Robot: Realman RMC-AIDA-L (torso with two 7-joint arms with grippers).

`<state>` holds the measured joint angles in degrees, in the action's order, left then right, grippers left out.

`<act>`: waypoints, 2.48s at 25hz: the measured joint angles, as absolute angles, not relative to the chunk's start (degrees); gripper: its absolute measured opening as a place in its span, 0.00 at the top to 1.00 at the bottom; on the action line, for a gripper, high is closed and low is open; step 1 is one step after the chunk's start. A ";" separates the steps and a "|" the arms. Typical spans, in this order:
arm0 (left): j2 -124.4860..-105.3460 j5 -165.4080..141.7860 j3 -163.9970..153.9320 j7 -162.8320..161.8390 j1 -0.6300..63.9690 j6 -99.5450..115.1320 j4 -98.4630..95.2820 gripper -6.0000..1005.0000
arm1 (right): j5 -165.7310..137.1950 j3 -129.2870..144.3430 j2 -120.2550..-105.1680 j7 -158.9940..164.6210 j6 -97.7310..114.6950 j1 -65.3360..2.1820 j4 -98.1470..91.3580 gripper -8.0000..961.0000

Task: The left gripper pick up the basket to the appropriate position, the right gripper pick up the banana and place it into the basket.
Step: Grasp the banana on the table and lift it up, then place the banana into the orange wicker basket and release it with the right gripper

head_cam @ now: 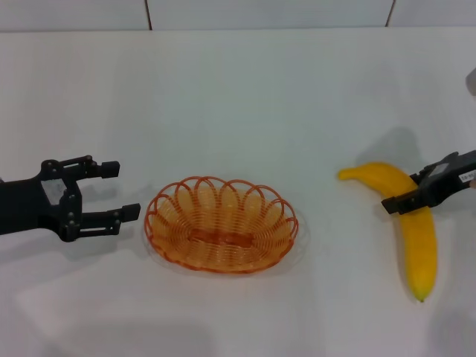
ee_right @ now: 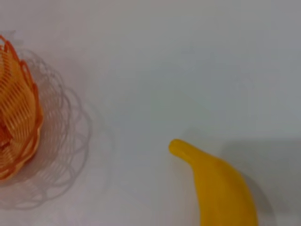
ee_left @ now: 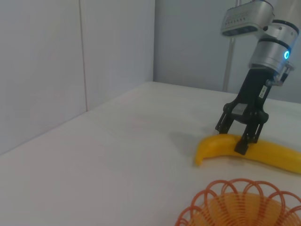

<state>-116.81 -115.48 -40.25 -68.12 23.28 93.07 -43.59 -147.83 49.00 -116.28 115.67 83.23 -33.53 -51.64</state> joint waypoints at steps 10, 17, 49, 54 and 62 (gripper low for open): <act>-116.74 -115.49 -40.25 -68.12 23.29 93.08 -43.59 0.18 | -147.49 49.13 -116.29 115.70 83.35 -33.48 -51.98 0.41; -116.71 -115.49 -40.25 -68.12 23.25 93.07 -43.59 0.18 | -147.74 49.20 -116.28 115.49 83.35 -33.47 -51.97 0.41; -115.98 -119.95 -38.76 -68.98 21.46 99.51 -45.98 0.18 | -110.50 64.12 -116.35 102.32 102.19 -33.21 -69.33 0.40; -116.17 -120.10 -39.00 -68.99 21.69 99.46 -45.98 0.18 | -110.24 74.56 -116.53 102.63 91.19 -36.99 -61.66 0.39; -116.26 -125.28 -38.98 -71.01 22.94 99.53 -45.97 0.18 | -110.51 84.34 -116.54 106.64 78.38 -41.11 -55.00 0.38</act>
